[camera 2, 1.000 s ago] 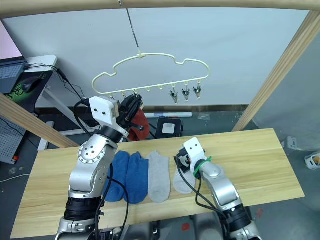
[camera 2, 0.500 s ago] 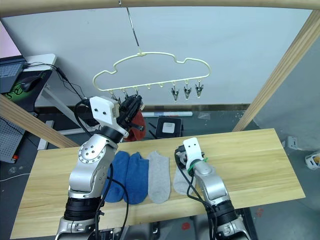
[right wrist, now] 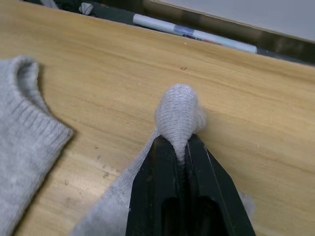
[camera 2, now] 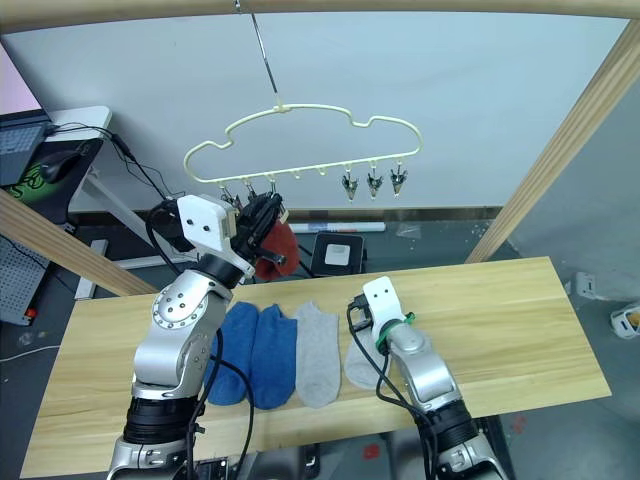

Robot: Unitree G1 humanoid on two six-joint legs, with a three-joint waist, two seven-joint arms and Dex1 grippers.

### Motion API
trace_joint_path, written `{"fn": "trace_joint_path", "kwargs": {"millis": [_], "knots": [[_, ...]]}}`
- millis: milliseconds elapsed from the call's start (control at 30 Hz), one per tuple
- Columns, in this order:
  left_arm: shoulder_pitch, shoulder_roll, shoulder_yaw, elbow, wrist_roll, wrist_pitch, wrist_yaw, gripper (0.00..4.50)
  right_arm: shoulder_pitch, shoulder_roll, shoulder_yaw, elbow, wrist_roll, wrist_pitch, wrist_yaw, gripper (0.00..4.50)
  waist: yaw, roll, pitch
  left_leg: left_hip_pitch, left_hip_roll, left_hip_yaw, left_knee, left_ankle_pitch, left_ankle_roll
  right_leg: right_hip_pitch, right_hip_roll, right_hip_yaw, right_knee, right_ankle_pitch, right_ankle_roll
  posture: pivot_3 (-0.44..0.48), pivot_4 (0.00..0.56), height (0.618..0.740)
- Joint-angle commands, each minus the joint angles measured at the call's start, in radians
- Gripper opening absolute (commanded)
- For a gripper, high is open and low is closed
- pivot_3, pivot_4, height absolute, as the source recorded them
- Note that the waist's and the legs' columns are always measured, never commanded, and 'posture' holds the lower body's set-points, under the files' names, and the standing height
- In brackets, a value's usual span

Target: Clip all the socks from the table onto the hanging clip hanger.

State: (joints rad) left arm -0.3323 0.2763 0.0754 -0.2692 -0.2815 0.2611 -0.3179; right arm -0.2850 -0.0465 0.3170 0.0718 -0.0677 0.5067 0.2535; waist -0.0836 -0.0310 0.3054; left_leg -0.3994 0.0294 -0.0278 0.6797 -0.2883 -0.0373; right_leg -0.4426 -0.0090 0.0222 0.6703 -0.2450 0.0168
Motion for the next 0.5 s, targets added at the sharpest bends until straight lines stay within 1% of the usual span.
{"fn": "trace_joint_path", "kwargs": {"millis": [33,100,200,400,500], "knots": [[-0.008,0.020,0.045,-0.069,-0.086,0.049,-0.033,0.24,-0.019,-0.043,0.082,-0.120,-0.036,-0.139,0.079,0.00,-0.001,0.000,0.000,0.000,0.000,0.000,0.000,0.000,0.000,0.000,0.000,0.000,0.000,0.000,0.000,-0.116,0.294,0.740],[-0.018,0.032,0.071,-0.078,-0.133,0.088,-0.044,0.24,-0.040,-0.073,0.113,-0.144,-0.050,-0.200,0.120,0.00,-0.001,0.000,0.000,0.000,0.000,0.000,0.000,0.000,0.000,0.000,0.000,0.000,-0.001,0.000,0.000,-0.117,0.290,0.740],[-0.029,0.047,0.105,-0.093,-0.208,0.147,-0.058,0.24,-0.078,-0.087,0.137,-0.155,-0.054,-0.249,0.161,0.00,0.000,0.000,0.000,0.000,0.000,-0.001,0.000,0.000,0.000,0.000,0.000,-0.001,-0.001,0.000,0.000,-0.125,0.282,0.740],[-0.053,0.090,0.173,-0.120,-0.372,0.272,-0.081,0.24,-0.199,-0.070,0.144,-0.108,-0.083,-0.324,0.178,0.00,0.000,-0.001,-0.001,-0.001,0.000,-0.001,0.000,0.001,-0.001,0.001,-0.001,-0.002,-0.004,0.000,0.000,-0.130,0.265,0.740],[-0.064,0.109,0.199,-0.116,-0.434,0.317,-0.085,0.24,-0.242,-0.057,0.140,-0.087,-0.091,-0.346,0.175,0.00,0.000,-0.002,-0.001,-0.001,0.000,-0.002,0.000,0.001,-0.002,0.001,-0.005,-0.003,-0.004,0.000,0.000,-0.130,0.259,0.740]]}}
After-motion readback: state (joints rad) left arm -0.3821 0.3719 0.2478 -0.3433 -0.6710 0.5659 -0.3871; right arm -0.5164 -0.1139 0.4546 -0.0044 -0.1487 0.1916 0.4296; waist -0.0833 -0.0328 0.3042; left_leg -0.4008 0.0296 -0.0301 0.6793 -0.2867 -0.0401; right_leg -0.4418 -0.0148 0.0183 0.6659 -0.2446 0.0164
